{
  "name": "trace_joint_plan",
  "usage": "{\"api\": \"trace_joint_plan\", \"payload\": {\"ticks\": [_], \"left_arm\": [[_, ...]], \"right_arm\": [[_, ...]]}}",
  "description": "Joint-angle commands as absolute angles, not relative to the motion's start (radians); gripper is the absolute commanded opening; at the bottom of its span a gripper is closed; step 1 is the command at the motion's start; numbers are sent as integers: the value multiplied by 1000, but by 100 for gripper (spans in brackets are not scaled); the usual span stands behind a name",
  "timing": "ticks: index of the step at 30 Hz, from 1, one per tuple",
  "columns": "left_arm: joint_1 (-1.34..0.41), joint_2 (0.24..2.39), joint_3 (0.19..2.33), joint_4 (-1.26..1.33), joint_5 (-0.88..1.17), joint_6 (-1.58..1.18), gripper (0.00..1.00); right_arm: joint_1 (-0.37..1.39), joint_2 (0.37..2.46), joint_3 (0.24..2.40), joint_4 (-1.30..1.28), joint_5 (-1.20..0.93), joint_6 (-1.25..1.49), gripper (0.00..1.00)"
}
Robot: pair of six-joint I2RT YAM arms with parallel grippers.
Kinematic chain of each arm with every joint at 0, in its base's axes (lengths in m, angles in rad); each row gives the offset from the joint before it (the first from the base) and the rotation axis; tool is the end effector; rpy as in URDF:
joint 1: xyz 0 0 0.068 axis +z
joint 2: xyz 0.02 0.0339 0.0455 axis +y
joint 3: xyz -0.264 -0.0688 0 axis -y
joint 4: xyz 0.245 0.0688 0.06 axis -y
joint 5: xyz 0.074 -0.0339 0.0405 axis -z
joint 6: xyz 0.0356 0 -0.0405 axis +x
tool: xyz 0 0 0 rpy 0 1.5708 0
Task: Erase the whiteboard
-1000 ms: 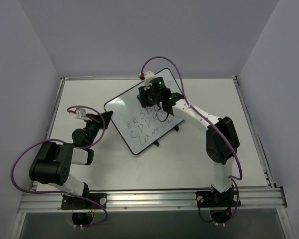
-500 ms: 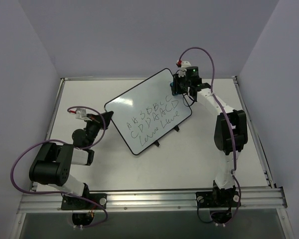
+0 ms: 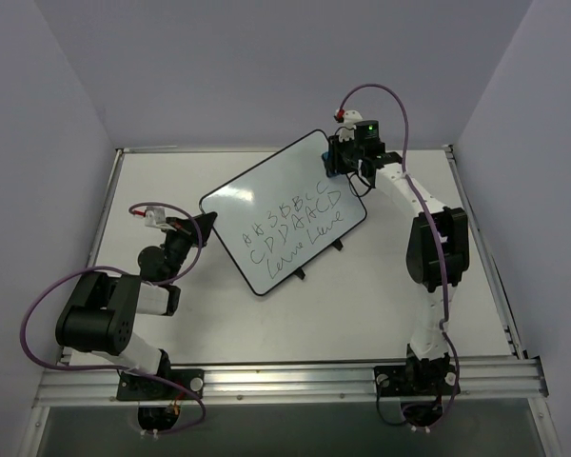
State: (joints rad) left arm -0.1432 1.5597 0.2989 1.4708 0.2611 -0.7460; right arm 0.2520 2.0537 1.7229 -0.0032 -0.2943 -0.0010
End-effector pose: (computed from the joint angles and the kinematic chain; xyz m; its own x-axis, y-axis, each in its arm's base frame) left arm 0.2510 -0.0455 0.1851 -0.1117 -0.6464 -0.7548 0.4248 0.6556 -0.6243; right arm 0.4777 0.1336 0.2891 -0.3170 -0.0826 -0.9448 -0.5043 0.8584 0.0941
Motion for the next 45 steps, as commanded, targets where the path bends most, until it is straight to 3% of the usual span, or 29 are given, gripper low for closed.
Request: {"api": "trace_joint_plan", "payload": {"ticks": [1,16,37,45], "left_arm": [[-184,1600,278,1422,354,-468,2],[-192,1592,276,1420,350,-462,2],[-193,1591,276,1420,345,-459,2],[-196,1592,278,1422,345,-460,2]], "right_arm": [[290,2072,1755,18,-342,-8,0],[287,2140,1885,-81,-239,-49,0],[235,2066,1726,-25,-305,-22,0],[371,1942,1435,150,-269,26,0]]}}
